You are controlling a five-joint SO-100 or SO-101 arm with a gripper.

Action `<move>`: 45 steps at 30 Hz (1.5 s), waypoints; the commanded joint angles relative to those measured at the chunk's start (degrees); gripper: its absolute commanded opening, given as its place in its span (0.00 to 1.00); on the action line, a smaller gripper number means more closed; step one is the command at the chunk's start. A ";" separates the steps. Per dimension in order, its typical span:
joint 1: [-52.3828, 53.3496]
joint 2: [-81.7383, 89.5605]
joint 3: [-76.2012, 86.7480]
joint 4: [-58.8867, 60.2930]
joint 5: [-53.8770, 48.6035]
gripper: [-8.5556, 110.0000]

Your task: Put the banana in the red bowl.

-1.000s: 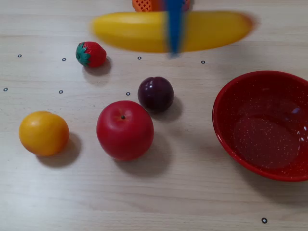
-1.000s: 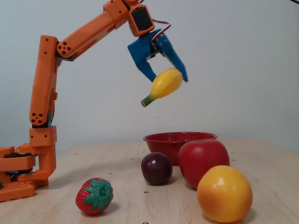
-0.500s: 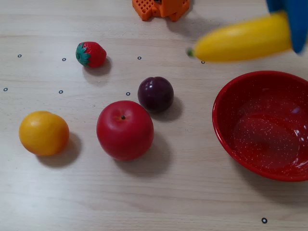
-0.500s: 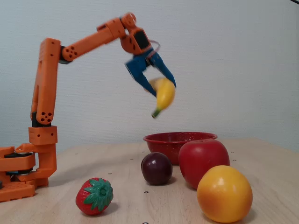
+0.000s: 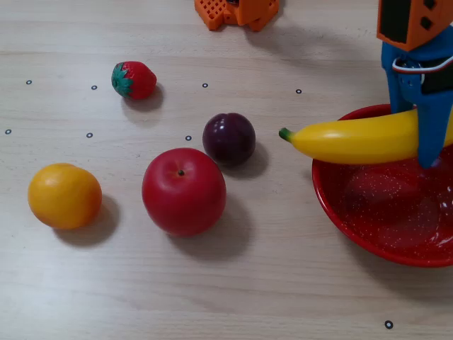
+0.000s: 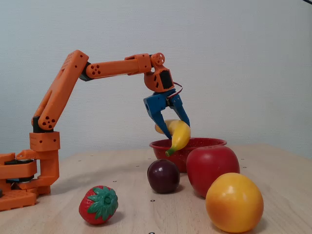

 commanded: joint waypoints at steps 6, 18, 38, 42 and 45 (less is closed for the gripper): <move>-1.32 2.29 -7.29 -0.88 1.49 0.21; -4.13 9.67 -8.70 1.05 1.14 0.42; -12.30 39.55 5.62 6.59 -4.22 0.07; -18.46 55.46 29.00 -2.11 -3.25 0.07; -22.85 65.21 44.30 -6.15 -2.64 0.07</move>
